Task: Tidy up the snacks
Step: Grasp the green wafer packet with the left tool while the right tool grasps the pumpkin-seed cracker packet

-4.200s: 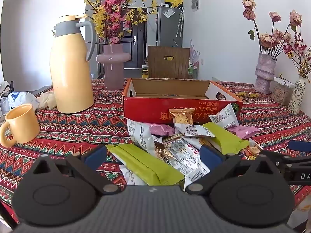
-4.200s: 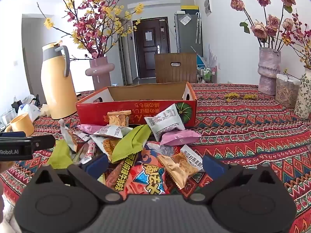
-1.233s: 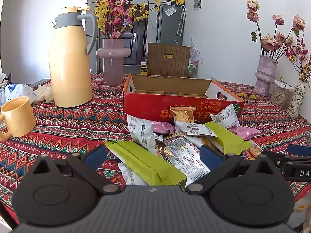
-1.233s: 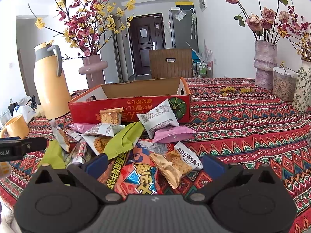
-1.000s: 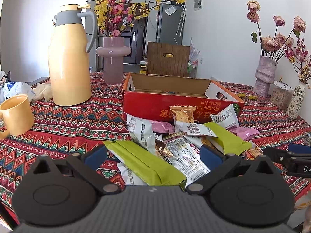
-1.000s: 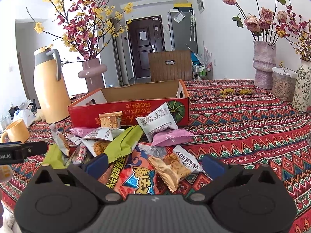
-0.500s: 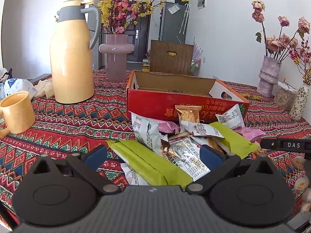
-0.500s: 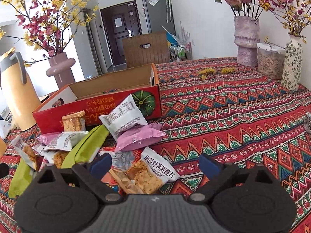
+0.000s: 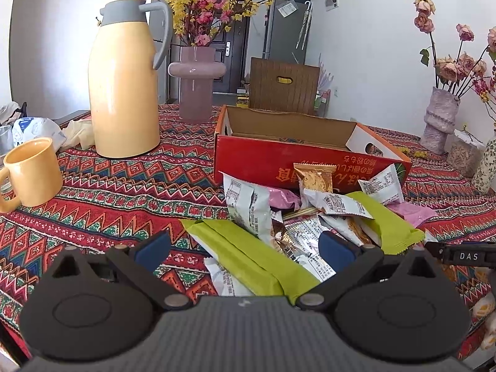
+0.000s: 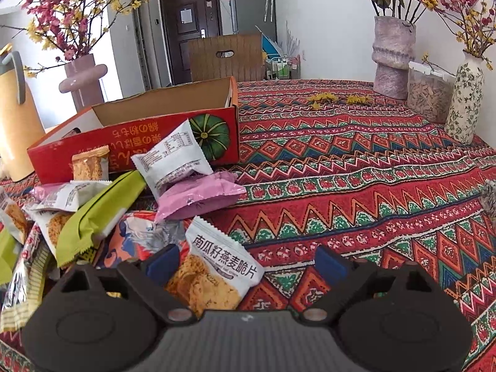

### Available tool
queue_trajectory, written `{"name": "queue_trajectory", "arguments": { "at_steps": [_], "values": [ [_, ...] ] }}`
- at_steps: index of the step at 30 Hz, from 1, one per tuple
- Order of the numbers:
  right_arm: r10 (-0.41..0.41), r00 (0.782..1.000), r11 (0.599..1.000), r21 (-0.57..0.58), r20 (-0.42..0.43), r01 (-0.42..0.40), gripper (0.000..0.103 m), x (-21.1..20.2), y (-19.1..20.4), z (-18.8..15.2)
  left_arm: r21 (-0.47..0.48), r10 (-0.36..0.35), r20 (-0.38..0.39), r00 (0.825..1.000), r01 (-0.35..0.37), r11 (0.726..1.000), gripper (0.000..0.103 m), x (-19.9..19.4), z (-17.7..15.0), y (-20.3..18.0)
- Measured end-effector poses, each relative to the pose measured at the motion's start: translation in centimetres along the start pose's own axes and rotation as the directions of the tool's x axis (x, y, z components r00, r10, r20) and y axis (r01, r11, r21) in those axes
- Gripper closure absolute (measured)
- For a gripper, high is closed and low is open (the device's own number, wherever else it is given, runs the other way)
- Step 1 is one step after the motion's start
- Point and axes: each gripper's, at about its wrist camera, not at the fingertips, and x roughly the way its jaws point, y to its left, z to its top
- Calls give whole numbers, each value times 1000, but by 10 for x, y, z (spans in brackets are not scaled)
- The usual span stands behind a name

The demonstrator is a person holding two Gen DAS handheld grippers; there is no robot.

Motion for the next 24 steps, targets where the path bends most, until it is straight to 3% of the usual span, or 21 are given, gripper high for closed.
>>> {"name": "queue_trajectory", "arguments": {
  "at_steps": [4, 15, 18, 24],
  "values": [
    [-18, 1000, 998, -64, -12, 17, 26, 1, 4, -7, -3, 1, -5, 1000, -1, 1000, 0, 1, -1, 1],
    [12, 1000, 997, -73, 29, -9, 46, -6, 6, -18, -30, 27, -14, 1000, -28, 999, 0, -1, -3, 12],
    [27, 999, 997, -76, 44, -23, 61, -9, 8, -21, -44, 42, -25, 999, -43, 998, 0, 1, -4, 17],
    [38, 997, 997, -68, 64, -34, 64, -14, 7, -26, -54, 74, -52, 996, -76, 996, 0, 8, -5, 25]
  ]
}}
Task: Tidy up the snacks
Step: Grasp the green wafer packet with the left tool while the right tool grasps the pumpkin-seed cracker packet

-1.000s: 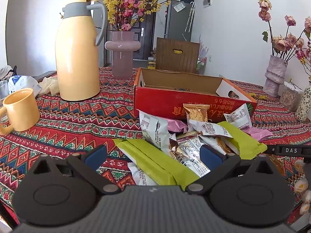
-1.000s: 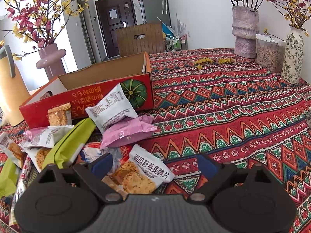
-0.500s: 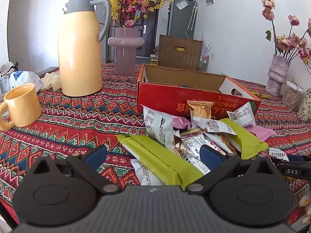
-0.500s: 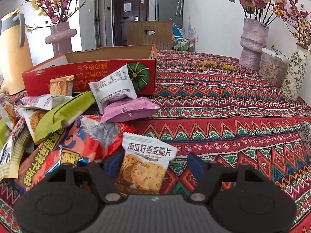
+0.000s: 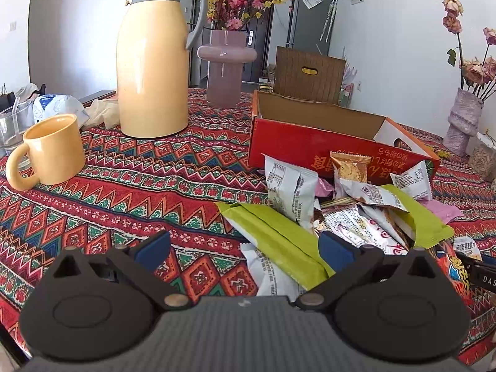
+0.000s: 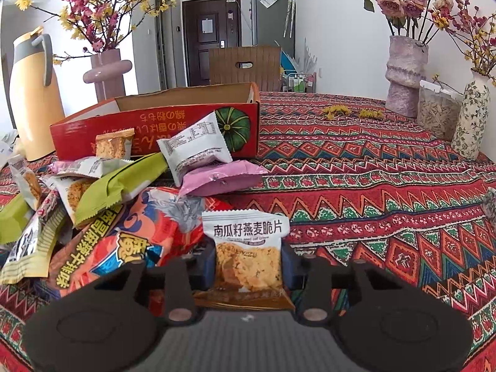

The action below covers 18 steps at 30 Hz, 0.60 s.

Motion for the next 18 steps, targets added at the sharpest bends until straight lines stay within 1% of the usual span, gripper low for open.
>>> {"name": "queue_trajectory", "arguments": {
  "at_steps": [6, 10, 15, 17, 18],
  "values": [
    [8, 1000, 1000, 2, 26, -8, 64, -6, 0, -1, 12, 11, -34, 999, -10, 1000, 0, 12, 4, -11],
    [15, 999, 1000, 8, 50, -15, 64, -10, -2, 1, 21, 34, -72, 997, -32, 999, 0, 26, 11, -24],
    [28, 997, 999, 14, 76, -29, 64, -15, -3, 4, 32, 81, -120, 989, -78, 996, 0, 42, 15, -37],
    [34, 996, 999, 17, 78, -36, 64, -15, -3, 4, 38, 104, -135, 985, -100, 994, 2, 45, 15, -39],
    [38, 996, 999, 17, 78, -39, 64, -15, -3, 4, 42, 110, -143, 984, -105, 994, 4, 47, 15, -39]
  ]
}}
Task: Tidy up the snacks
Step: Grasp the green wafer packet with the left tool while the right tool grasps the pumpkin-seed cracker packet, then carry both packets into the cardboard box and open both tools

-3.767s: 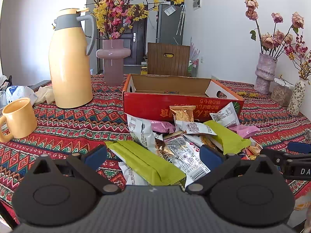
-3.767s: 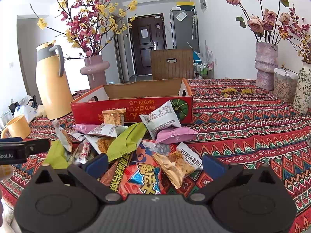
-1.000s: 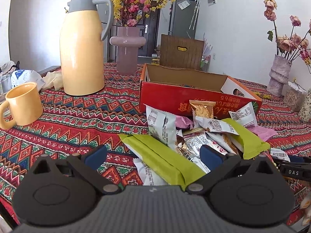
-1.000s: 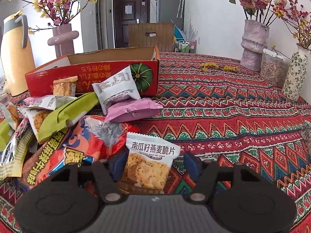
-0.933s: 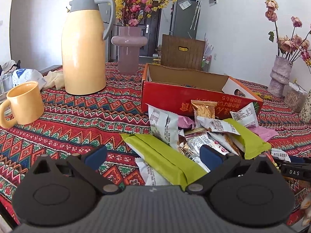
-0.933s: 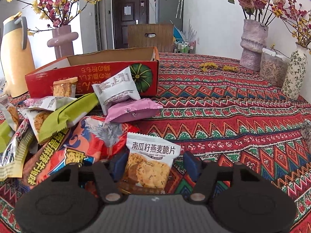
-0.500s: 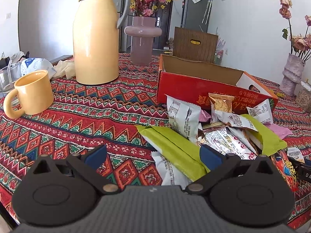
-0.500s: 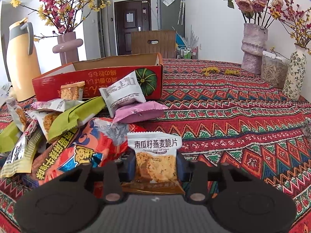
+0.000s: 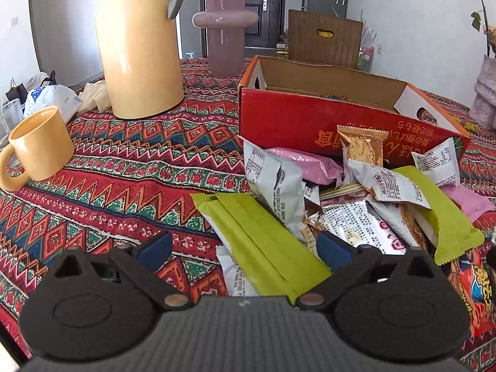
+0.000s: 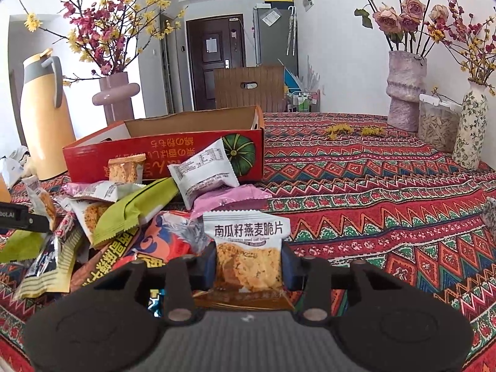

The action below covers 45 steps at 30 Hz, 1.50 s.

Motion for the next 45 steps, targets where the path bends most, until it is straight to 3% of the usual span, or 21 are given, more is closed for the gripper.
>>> {"name": "queue_trajectory", "arguments": {
  "at_steps": [5, 10, 12, 19, 30, 45],
  "values": [
    [14, 1000, 1000, 4, 0, -14, 64, 0, 2, -1, 13, 8, -13, 1000, -8, 1000, 24, -2, -1, 4],
    [22, 1000, 1000, 2, 9, -22, 64, -4, 3, -1, 40, 0, -22, 1000, 1, 999, 56, -6, -4, 13],
    [21, 1000, 1000, 1, 11, -21, 64, -6, 4, -1, 41, -5, -22, 1000, 6, 999, 63, -7, -4, 16],
    [22, 999, 1000, -4, 28, -22, 63, -16, 8, 0, 35, -26, 6, 1000, 26, 999, 68, -16, -5, 29],
    [34, 998, 999, -16, 48, -34, 63, -24, 18, 6, 14, -47, 103, 994, 46, 999, 68, -45, 2, 48],
    [52, 990, 997, -57, 127, -45, 63, -20, 32, 43, 32, -106, 250, 962, 101, 994, 68, -73, 43, 32]
  ]
}}
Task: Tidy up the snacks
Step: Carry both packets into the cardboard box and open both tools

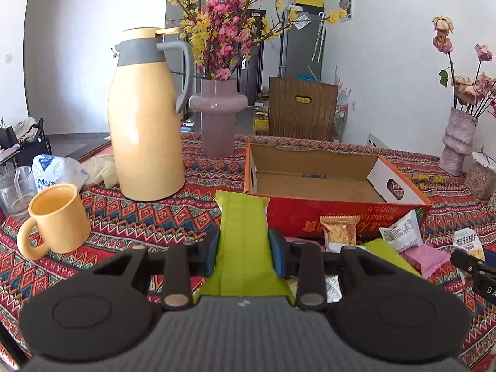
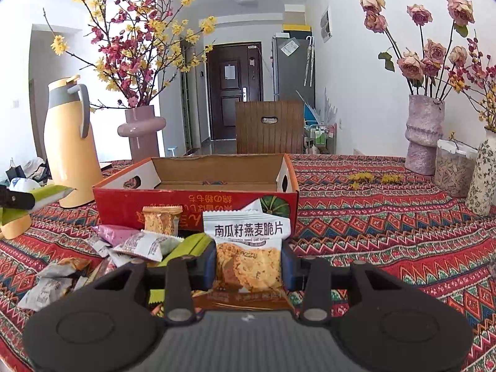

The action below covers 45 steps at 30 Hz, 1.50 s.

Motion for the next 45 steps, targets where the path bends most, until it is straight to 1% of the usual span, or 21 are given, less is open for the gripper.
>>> {"name": "queue_trajectory", "arguments": {
  "at_steps": [6, 12, 15, 20, 24, 28, 32, 36, 37, 38, 39, 40, 41, 42, 43, 44, 45],
  "values": [
    [5, 999, 1000, -18, 37, -4, 63, 21, 1, 30, 10, -32, 26, 999, 32, 999, 68, 20, 27, -20],
    [25, 999, 999, -22, 22, -25, 63, 62, -1, 60, 10, -51, 14, 999, 51, 999, 68, 54, 48, -38],
    [40, 999, 999, -10, -5, -40, 63, 89, -4, 75, 10, -46, -2, 999, 47, 999, 68, 75, 58, -47],
    [47, 998, 999, -6, -34, -47, 63, 133, -5, 95, 6, -5, -32, 999, 5, 1000, 68, 115, 71, -54],
    [43, 996, 999, 9, -80, -43, 63, 165, -6, 96, -26, 33, -66, 997, -35, 999, 68, 150, 74, -50],
    [45, 995, 999, 14, -94, -43, 63, 181, -8, 90, -48, 45, -87, 995, -49, 998, 68, 172, 67, -45],
    [43, 995, 999, 14, -92, -42, 62, 186, -8, 86, -37, 47, -94, 994, -51, 998, 68, 181, 59, -45],
    [48, 995, 999, 0, -90, -48, 61, 185, -5, 83, -23, 32, -92, 995, -34, 999, 68, 183, 56, -47],
    [45, 995, 999, -1, -85, -45, 55, 184, -4, 83, -23, 29, -88, 996, -31, 999, 68, 182, 55, -47],
    [46, 996, 999, 4, -79, -46, 41, 182, -5, 83, -22, 30, -83, 996, -32, 999, 65, 180, 55, -47],
    [45, 996, 999, 14, -71, -44, 32, 179, -6, 83, -18, 30, -79, 996, -31, 999, 54, 179, 54, -47],
    [43, 997, 999, 21, -60, -42, 18, 176, -8, 83, -17, 30, -69, 997, -31, 999, 42, 177, 54, -47],
    [38, 998, 999, 24, -48, -37, 14, 172, -9, 83, -18, 30, -53, 998, -31, 999, 35, 174, 54, -47],
    [34, 999, 999, 27, -36, -33, 13, 169, -10, 84, -20, 33, -35, 999, -34, 999, 21, 171, 54, -47],
    [35, 999, 999, 34, -26, -34, 9, 166, -12, 84, -22, 37, -18, 999, -37, 999, 9, 168, 55, -47],
    [37, 999, 998, 41, -18, -36, 1, 163, -13, 84, -26, 39, 2, 999, -39, 999, 4, 164, 55, -47],
    [34, 999, 998, 48, -10, -33, 0, 161, -15, 85, -31, 39, 29, 999, -38, 999, 0, 160, 55, -46]
  ]
}}
